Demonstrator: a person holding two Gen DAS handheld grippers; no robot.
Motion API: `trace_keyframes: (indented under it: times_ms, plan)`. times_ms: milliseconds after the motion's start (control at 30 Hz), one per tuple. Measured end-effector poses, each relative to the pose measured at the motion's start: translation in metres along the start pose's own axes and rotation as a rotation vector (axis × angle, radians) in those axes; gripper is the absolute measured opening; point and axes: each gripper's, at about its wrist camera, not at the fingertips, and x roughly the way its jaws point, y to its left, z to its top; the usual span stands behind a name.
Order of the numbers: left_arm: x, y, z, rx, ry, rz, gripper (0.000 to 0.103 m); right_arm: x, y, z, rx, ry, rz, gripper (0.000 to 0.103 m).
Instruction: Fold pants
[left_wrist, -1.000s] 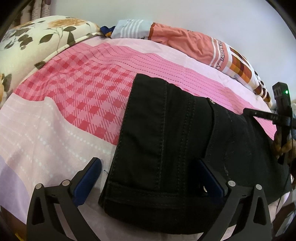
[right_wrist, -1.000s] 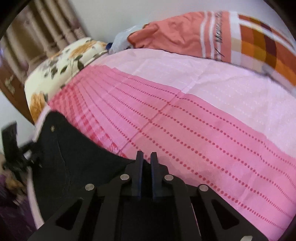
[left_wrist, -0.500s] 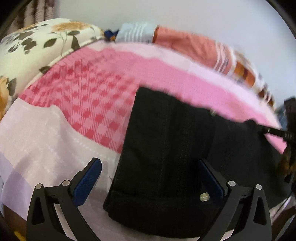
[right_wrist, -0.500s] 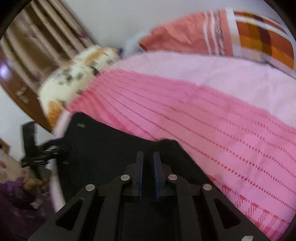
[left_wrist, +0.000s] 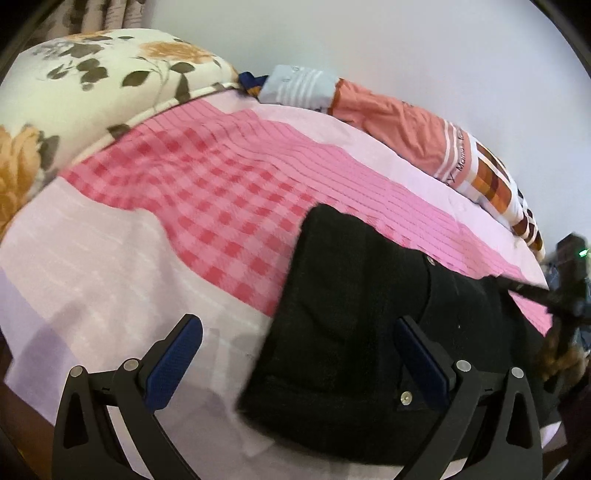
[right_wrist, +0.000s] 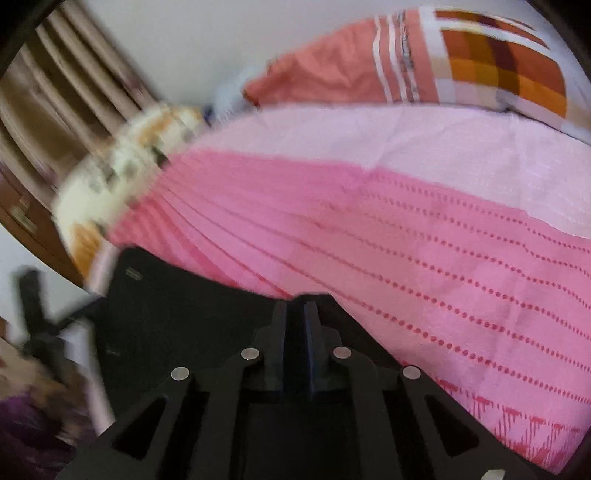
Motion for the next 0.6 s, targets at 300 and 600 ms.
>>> trace_keyframes:
  times_ms: [300, 600]
  plan:
    - [-0.040, 0.047, -0.010, -0.009, 0.091, -0.035, 0.102, -0.001, -0.019, -0.005, 0.088, -0.055, 0.045, 0.000]
    - [-0.034, 0.030, -0.038, 0.022, 0.183, -0.183, 0.067, -0.001, -0.014, -0.005, 0.082, -0.076, 0.017, 0.000]
